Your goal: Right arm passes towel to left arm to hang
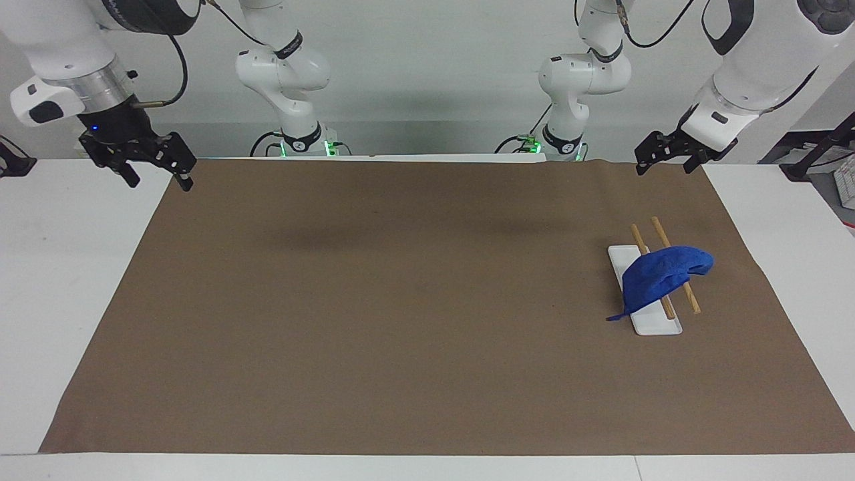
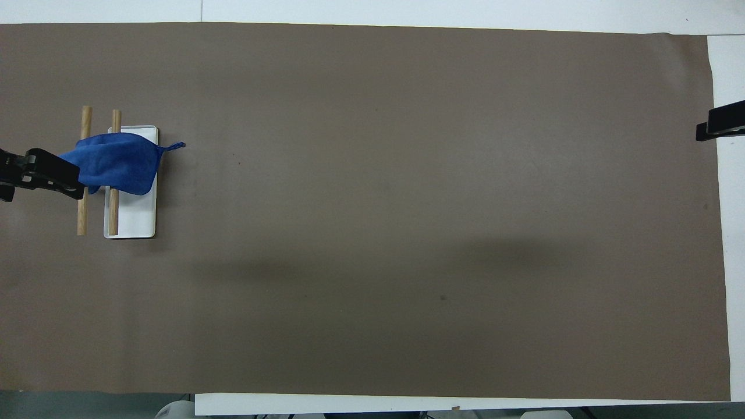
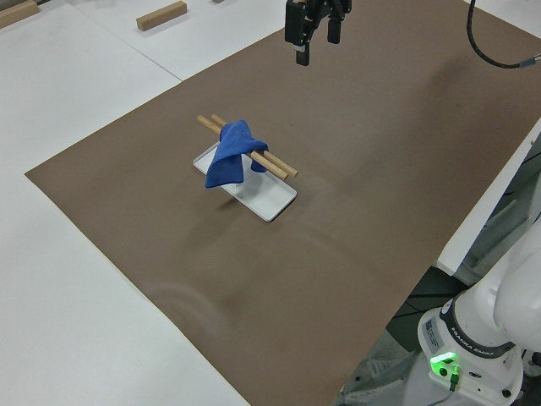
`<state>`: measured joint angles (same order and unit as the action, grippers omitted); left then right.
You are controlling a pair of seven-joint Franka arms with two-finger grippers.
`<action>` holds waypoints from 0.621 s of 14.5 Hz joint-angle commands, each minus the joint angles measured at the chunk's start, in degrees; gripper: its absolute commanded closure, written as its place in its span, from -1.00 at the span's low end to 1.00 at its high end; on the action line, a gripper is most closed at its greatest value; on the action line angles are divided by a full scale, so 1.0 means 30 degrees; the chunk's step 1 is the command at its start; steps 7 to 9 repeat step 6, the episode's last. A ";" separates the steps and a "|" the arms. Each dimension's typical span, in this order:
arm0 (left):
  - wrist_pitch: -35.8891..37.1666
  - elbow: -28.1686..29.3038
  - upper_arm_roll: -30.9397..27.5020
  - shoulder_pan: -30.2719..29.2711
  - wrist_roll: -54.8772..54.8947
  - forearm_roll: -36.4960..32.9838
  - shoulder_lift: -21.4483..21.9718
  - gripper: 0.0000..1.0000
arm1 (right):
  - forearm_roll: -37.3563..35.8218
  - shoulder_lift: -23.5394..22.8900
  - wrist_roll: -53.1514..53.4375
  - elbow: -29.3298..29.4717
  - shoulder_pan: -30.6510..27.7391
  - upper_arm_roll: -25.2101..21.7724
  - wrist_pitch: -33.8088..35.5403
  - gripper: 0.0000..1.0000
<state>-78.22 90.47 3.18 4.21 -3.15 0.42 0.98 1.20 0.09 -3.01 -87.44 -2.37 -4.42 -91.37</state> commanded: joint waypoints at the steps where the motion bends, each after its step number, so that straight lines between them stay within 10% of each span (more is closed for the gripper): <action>1: 0.0087 -0.0128 -0.0414 0.0033 0.1017 0.0212 -0.0004 -1.00 | 0.0069 0.0205 -0.0932 -0.0149 -0.0089 0.0037 -0.0275 -0.99; 9: 0.0175 -0.0186 -0.0619 0.0092 0.1020 0.0183 0.0172 -1.00 | 0.0098 0.0234 -0.0872 -0.0295 -0.0089 0.0066 -0.0246 -0.99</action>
